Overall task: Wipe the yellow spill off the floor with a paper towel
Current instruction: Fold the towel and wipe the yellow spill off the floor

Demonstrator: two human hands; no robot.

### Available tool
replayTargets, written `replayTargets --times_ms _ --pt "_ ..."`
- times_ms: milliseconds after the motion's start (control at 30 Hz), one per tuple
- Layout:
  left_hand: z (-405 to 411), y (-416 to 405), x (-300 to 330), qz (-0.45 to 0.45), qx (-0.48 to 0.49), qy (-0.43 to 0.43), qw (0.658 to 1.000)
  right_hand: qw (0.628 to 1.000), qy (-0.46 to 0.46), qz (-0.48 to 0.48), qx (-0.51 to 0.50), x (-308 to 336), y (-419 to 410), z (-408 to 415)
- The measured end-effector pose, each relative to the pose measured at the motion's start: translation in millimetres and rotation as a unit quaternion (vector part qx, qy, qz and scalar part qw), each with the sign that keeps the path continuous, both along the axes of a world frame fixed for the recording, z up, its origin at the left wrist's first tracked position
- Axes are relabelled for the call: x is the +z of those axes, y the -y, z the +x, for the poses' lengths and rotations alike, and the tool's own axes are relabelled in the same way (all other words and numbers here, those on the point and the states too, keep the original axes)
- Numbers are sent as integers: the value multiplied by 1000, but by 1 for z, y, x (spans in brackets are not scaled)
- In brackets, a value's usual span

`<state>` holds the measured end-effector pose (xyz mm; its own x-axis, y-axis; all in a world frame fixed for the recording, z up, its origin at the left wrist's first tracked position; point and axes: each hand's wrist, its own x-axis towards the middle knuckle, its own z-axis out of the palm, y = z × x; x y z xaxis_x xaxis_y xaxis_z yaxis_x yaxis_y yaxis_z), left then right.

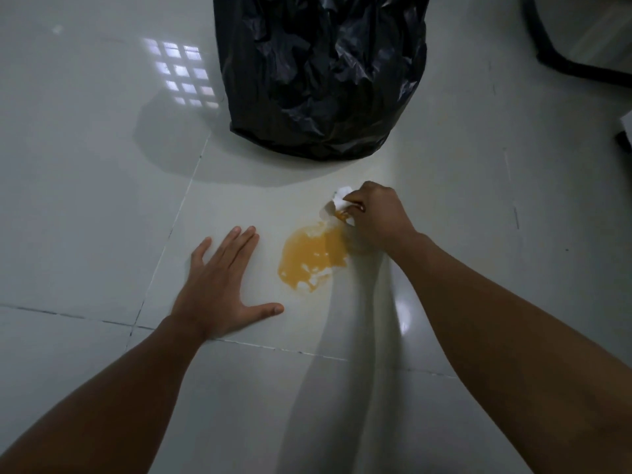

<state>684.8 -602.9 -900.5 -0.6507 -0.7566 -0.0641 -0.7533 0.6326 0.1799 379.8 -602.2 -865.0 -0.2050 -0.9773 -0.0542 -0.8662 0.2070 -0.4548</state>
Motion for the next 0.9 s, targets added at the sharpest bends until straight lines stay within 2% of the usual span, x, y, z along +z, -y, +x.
replayTargets --times_ms 100,200,367,567,733,900 --pt "2 -1 0 1 3 6 1000 998 57 -17 -3 -4 -14 22" --pt "2 0 0 -4 2 3 1000 997 74 -24 15 -7 -35 23" --pt "1 0 -2 -9 1 -2 1000 998 36 14 51 1 -49 -3" --pt "1 0 -3 -10 2 -10 1000 996 31 -26 -76 -1 -52 -22" --pt "2 1 -2 -2 -1 -6 1000 999 31 -22 -36 -1 -31 -12" --pt "3 1 -2 0 0 0 1000 998 35 -32 -37 -4 -49 -3"
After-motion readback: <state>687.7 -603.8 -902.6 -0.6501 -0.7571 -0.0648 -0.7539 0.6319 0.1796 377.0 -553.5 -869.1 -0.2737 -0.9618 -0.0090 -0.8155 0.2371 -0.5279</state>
